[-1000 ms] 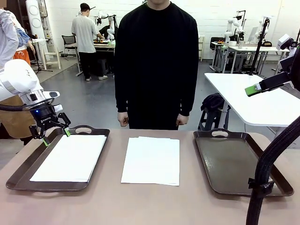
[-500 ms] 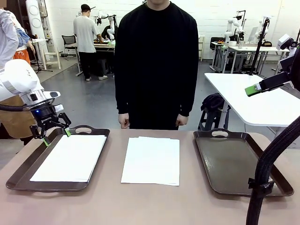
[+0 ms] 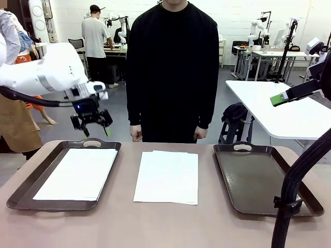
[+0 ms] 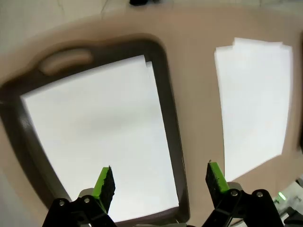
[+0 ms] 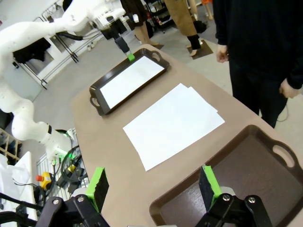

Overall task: Sort the A4 documents.
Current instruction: Receive the A4 Paper.

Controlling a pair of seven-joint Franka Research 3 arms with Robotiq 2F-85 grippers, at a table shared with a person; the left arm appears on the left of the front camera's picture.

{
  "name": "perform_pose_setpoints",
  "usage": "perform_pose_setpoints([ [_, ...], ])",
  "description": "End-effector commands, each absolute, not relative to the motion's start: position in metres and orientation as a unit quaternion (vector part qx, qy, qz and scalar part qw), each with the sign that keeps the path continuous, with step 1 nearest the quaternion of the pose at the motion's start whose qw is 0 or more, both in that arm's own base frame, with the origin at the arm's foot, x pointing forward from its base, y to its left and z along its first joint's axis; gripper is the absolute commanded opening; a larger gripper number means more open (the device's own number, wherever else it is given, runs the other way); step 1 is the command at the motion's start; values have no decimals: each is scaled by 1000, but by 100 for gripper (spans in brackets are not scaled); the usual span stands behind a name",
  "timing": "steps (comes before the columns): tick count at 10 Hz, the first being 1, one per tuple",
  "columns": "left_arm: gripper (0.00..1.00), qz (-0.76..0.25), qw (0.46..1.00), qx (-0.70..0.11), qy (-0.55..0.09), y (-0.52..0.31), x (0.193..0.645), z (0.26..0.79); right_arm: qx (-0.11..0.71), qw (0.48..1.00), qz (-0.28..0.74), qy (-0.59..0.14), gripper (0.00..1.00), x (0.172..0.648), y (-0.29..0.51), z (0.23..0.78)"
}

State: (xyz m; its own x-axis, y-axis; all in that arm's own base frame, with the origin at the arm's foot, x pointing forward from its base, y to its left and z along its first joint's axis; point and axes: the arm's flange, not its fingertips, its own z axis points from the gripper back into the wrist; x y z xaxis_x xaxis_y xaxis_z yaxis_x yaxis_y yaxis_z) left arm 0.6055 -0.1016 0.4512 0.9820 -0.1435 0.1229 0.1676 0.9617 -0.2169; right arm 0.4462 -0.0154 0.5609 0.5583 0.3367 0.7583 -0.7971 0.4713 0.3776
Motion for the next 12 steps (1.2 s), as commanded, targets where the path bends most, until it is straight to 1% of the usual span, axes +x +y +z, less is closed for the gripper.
perform_pose_setpoints([
  [1,100,-81,976,-130,-154,-70,567,471,376,798,355,-310,100,446,-15,561],
  [3,100,-100,955,-160,-227,-69,534,494,376,798,355,-310,100,446,-15,561],
  [5,100,-193,931,-223,-215,-74,519,503,376,798,355,-310,100,446,-15,561],
  [7,100,-248,904,-240,-253,-87,509,516,376,798,355,-310,100,446,-15,561],
  [10,100,-313,880,-225,-278,-108,499,525,376,798,355,-310,100,446,-15,561],
  [12,100,-310,883,-226,-272,-109,503,521,376,798,355,-310,100,446,-15,561],
])
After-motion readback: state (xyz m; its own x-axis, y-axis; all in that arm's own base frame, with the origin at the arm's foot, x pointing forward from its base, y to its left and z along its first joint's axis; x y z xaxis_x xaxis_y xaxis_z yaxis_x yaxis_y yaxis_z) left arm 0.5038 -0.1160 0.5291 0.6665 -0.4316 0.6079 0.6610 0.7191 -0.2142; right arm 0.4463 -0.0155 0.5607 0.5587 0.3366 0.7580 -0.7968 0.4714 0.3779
